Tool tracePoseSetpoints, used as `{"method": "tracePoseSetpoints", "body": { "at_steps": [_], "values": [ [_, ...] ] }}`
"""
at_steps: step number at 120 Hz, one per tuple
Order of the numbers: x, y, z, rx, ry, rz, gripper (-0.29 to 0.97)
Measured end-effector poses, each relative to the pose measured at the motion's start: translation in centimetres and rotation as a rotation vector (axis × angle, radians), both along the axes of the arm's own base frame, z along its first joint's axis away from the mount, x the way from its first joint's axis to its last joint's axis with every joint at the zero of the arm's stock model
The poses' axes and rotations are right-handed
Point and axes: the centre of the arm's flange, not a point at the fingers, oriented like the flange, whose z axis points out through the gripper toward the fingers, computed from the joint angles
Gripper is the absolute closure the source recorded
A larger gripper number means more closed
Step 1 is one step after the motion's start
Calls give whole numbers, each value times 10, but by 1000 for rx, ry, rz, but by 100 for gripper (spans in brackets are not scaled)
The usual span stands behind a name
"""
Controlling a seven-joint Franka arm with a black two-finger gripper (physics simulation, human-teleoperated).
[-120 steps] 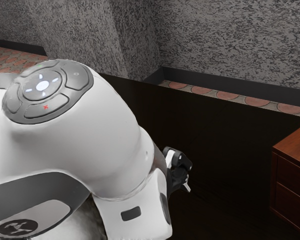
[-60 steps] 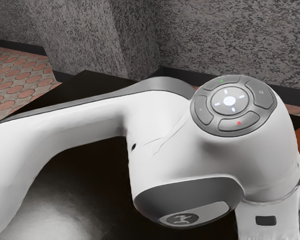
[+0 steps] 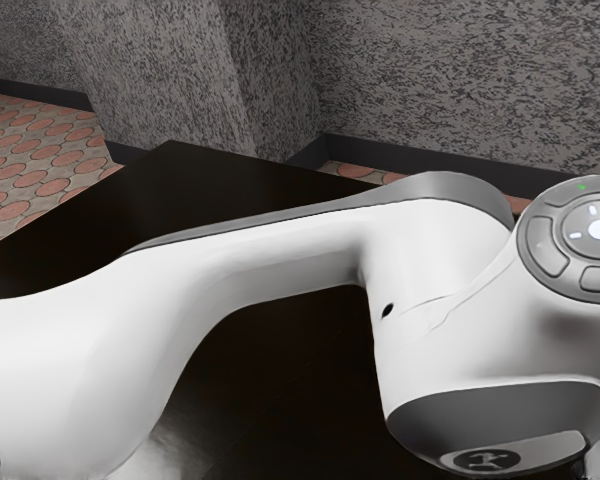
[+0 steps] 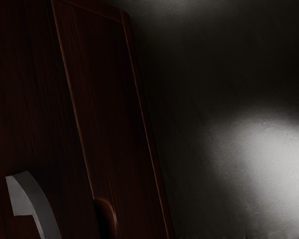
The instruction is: Pull the drawer handle with one arm to open the drawer
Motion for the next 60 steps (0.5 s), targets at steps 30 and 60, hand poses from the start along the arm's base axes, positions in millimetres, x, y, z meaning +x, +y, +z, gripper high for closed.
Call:
{"method": "tracePoseSetpoints", "body": {
  "at_steps": [30,60],
  "values": [
    [43,3,-16,-1,-3,11,0],
    [44,14,-22,55,-18,2,5]
  ]
}}
